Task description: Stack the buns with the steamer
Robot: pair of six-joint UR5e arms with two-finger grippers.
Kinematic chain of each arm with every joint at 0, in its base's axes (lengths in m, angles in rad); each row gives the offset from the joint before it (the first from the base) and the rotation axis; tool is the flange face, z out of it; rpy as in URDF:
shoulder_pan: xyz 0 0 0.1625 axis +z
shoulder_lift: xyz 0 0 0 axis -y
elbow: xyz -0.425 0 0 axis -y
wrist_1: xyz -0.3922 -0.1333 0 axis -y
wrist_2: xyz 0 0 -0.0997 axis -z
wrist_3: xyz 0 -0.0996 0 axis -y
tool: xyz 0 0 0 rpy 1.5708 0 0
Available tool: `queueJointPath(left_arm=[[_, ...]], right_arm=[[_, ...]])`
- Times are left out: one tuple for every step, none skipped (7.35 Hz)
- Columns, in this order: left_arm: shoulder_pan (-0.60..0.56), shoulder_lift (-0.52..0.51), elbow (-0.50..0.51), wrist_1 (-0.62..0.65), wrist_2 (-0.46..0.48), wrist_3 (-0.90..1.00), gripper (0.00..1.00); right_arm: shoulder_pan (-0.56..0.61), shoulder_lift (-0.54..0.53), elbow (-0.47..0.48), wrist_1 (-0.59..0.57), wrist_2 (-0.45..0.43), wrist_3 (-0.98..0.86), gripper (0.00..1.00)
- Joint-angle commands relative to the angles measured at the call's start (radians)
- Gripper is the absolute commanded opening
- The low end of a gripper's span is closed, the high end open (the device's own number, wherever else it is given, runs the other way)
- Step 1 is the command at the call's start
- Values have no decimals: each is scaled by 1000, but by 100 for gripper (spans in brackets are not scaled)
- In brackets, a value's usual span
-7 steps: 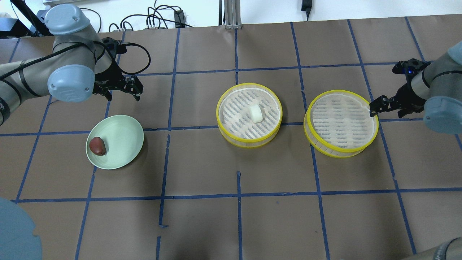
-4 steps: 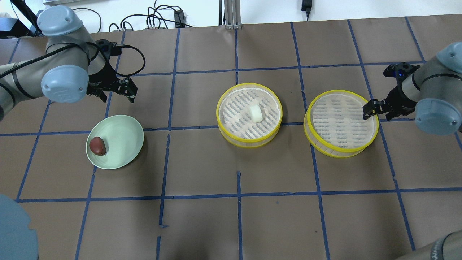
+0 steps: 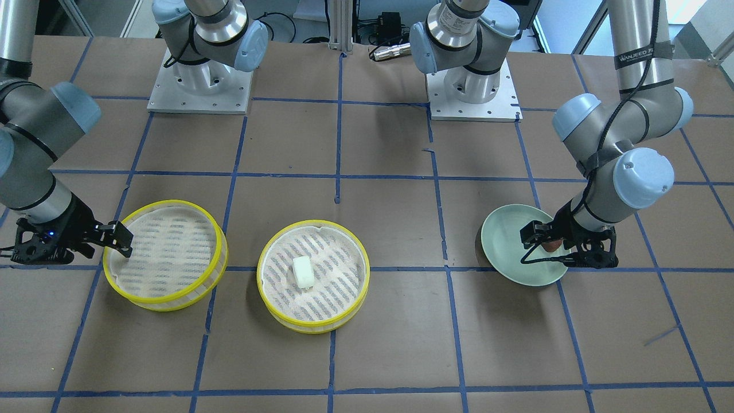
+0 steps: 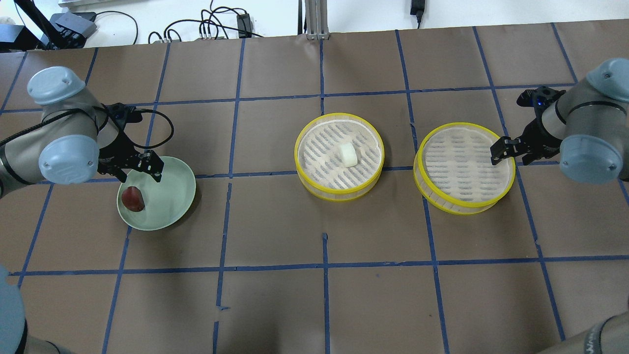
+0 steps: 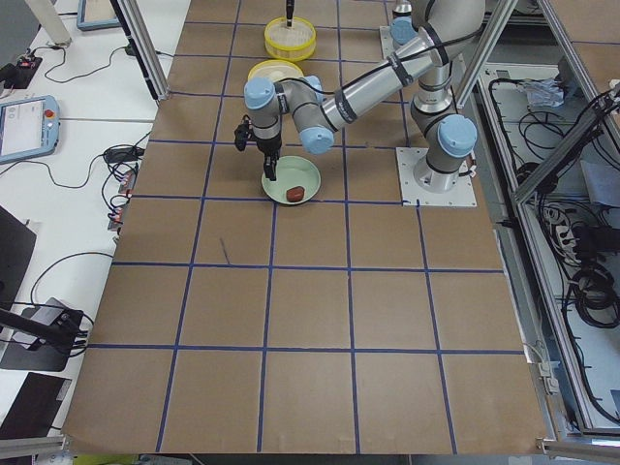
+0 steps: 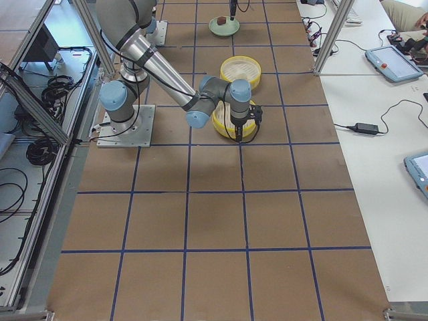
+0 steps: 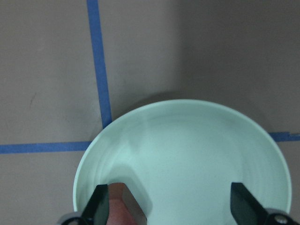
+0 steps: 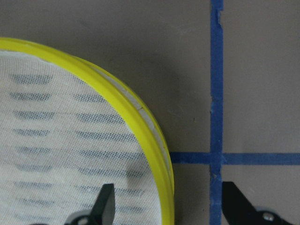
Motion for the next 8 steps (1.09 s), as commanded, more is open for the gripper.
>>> queueJointPath(left_arm=[[34, 1, -39, 7, 9, 14, 90], [34, -1, -51, 7, 44, 12, 89], [32, -1, -51, 5, 46, 12, 86], [32, -4, -51, 5, 48, 12, 70], [32, -5, -50, 5, 48, 8, 45], [32, -7, -48, 5, 51, 9, 30], [32, -7, -47, 5, 53, 9, 13], [32, -8, -47, 5, 53, 9, 3]], right_arm=[[0, 1, 2, 0, 0, 1, 83], [0, 1, 2, 0, 0, 2, 79], [0, 1, 0, 1, -2, 4, 54], [0, 1, 0, 3, 0, 2, 32], [0, 1, 0, 5, 0, -3, 21], [0, 1, 0, 5, 0, -7, 13], [0, 1, 0, 5, 0, -7, 8], [0, -1, -4, 5, -2, -10, 8]])
